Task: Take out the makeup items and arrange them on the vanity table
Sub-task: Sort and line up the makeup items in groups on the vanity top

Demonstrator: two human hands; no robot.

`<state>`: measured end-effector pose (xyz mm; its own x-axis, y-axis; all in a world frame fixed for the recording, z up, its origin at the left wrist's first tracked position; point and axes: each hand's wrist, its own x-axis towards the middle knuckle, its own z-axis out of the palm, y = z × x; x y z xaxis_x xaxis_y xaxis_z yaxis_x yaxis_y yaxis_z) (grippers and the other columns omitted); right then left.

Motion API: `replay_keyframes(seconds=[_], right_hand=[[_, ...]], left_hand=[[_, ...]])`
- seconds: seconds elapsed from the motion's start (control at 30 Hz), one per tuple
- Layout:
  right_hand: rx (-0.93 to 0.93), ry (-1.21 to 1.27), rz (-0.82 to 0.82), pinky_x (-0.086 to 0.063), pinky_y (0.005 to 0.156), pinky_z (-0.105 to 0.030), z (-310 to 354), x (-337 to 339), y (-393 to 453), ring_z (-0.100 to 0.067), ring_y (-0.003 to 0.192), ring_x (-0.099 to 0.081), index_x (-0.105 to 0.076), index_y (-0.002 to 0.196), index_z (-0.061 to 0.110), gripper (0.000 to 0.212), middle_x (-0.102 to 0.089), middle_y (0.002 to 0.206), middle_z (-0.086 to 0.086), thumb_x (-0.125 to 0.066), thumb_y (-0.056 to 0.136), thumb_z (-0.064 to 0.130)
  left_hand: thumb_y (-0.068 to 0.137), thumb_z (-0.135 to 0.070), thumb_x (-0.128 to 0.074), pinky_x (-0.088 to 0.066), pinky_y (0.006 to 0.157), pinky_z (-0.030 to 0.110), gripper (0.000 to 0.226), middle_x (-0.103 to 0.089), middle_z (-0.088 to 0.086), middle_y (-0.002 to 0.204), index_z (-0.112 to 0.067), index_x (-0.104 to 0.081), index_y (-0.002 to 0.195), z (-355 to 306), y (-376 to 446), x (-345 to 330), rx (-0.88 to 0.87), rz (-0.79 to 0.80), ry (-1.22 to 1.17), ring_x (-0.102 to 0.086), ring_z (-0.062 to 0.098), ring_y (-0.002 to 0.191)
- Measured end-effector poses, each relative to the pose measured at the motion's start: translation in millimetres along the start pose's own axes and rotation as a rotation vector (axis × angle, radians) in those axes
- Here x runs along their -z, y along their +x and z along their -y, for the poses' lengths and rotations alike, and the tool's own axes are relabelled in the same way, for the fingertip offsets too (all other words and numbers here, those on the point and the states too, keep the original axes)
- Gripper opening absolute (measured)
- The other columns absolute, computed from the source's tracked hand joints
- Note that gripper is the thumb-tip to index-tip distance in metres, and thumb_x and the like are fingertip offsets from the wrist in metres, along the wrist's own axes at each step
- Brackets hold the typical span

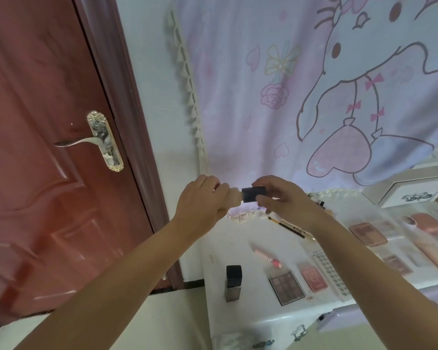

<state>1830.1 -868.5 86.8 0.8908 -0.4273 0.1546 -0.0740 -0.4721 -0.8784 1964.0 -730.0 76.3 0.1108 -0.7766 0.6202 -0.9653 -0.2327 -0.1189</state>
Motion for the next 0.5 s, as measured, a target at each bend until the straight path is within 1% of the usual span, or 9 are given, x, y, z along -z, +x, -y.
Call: replay_keyframes(seconds=[0.07, 0.1, 0.17, 0.23, 0.27, 0.3, 0.37, 0.43, 0.5], right_hand=[[0.036, 0.048, 0.033, -0.049, 0.070, -0.018, -4, 1, -3, -0.010, 0.083, -0.059, -0.050, 0.097, 0.035, 0.037, -0.058, 0.099, 0.002, -0.057, 0.084, 0.001], [0.026, 0.045, 0.064, -0.050, 0.071, -0.019, -5, 0, -2, -0.011, 0.086, -0.059, -0.046, 0.101, 0.039, 0.041, -0.055, 0.102, 0.004, -0.059, 0.084, 0.004], [-0.037, 0.043, 0.103, -0.051, 0.067, -0.020, -10, -4, 0, -0.012, 0.080, -0.061, -0.043, 0.106, 0.037, 0.031, -0.055, 0.096, 0.008, -0.055, 0.088, 0.015], [-0.087, -0.006, 0.080, -0.048, 0.056, -0.016, -13, -9, 3, -0.010, 0.064, -0.060, -0.049, 0.093, 0.029, 0.008, -0.059, 0.078, 0.006, -0.044, 0.093, 0.023], [-0.067, -0.086, 0.069, -0.046, 0.053, -0.014, -16, -10, 3, -0.007, 0.058, -0.058, -0.051, 0.084, 0.027, 0.014, -0.059, 0.070, 0.006, -0.042, 0.094, 0.023], [-0.037, -0.177, 0.060, -0.044, 0.052, -0.010, -18, -11, 3, -0.004, 0.056, -0.057, -0.053, 0.081, 0.026, 0.016, -0.058, 0.068, 0.005, -0.043, 0.094, 0.021], [0.053, -0.274, 0.024, -0.044, 0.057, -0.006, -22, -9, 2, -0.002, 0.068, -0.056, -0.057, 0.096, 0.017, 0.010, -0.057, 0.082, 0.005, -0.052, 0.089, 0.011], [0.117, -0.212, 0.036, -0.048, 0.068, -0.009, -29, -5, 1, -0.007, 0.086, -0.055, -0.052, 0.110, 0.020, 0.033, -0.053, 0.098, 0.006, -0.059, 0.083, 0.002], [0.061, -0.099, 0.084, -0.051, 0.071, -0.017, -29, -4, 1, -0.007, 0.090, -0.056, -0.042, 0.111, 0.036, 0.047, -0.052, 0.101, 0.011, -0.062, 0.081, 0.004]], left_hand=[[0.042, -0.011, -0.086, -0.043, 0.043, 0.020, 0.031, -0.061, 0.008, 0.059, -0.007, -0.067, 0.067, 0, -3, -1, 0.004, 0.006, -0.015, -0.056, 0.021, 0.049], [0.041, -0.012, -0.087, -0.043, 0.044, 0.020, 0.034, -0.062, 0.008, 0.060, -0.006, -0.067, 0.068, 1, -4, -2, 0.004, 0.009, -0.017, -0.057, 0.021, 0.049], [0.040, -0.013, -0.087, -0.043, 0.044, 0.020, 0.036, -0.062, 0.009, 0.061, -0.006, -0.067, 0.069, 1, -6, -5, 0.007, 0.028, -0.030, -0.057, 0.022, 0.050], [0.040, -0.014, -0.088, -0.044, 0.045, 0.020, 0.037, -0.062, 0.009, 0.062, -0.006, -0.067, 0.070, 1, -9, -10, 0.005, 0.043, -0.039, -0.057, 0.021, 0.050], [0.040, -0.015, -0.088, -0.044, 0.045, 0.020, 0.037, -0.063, 0.008, 0.062, -0.006, -0.067, 0.070, 0, -10, -12, 0.004, 0.056, -0.041, -0.057, 0.021, 0.051], [0.040, -0.016, -0.088, -0.044, 0.045, 0.020, 0.037, -0.063, 0.008, 0.062, -0.007, -0.067, 0.069, 0, -11, -14, 0.004, 0.067, -0.044, -0.058, 0.021, 0.051], [0.041, -0.018, -0.088, -0.044, 0.044, 0.020, 0.037, -0.063, 0.007, 0.062, -0.007, -0.067, 0.069, 0, -12, -17, 0.017, 0.087, -0.062, -0.058, 0.020, 0.051], [0.042, -0.020, -0.089, -0.044, 0.044, 0.020, 0.037, -0.063, 0.006, 0.062, -0.008, -0.066, 0.069, 2, -12, -21, 0.028, 0.102, -0.082, -0.059, 0.019, 0.051], [0.042, -0.022, -0.089, -0.043, 0.044, 0.019, 0.038, -0.063, 0.005, 0.063, -0.008, -0.066, 0.069, 2, -12, -26, 0.030, 0.111, -0.103, -0.059, 0.019, 0.052]])
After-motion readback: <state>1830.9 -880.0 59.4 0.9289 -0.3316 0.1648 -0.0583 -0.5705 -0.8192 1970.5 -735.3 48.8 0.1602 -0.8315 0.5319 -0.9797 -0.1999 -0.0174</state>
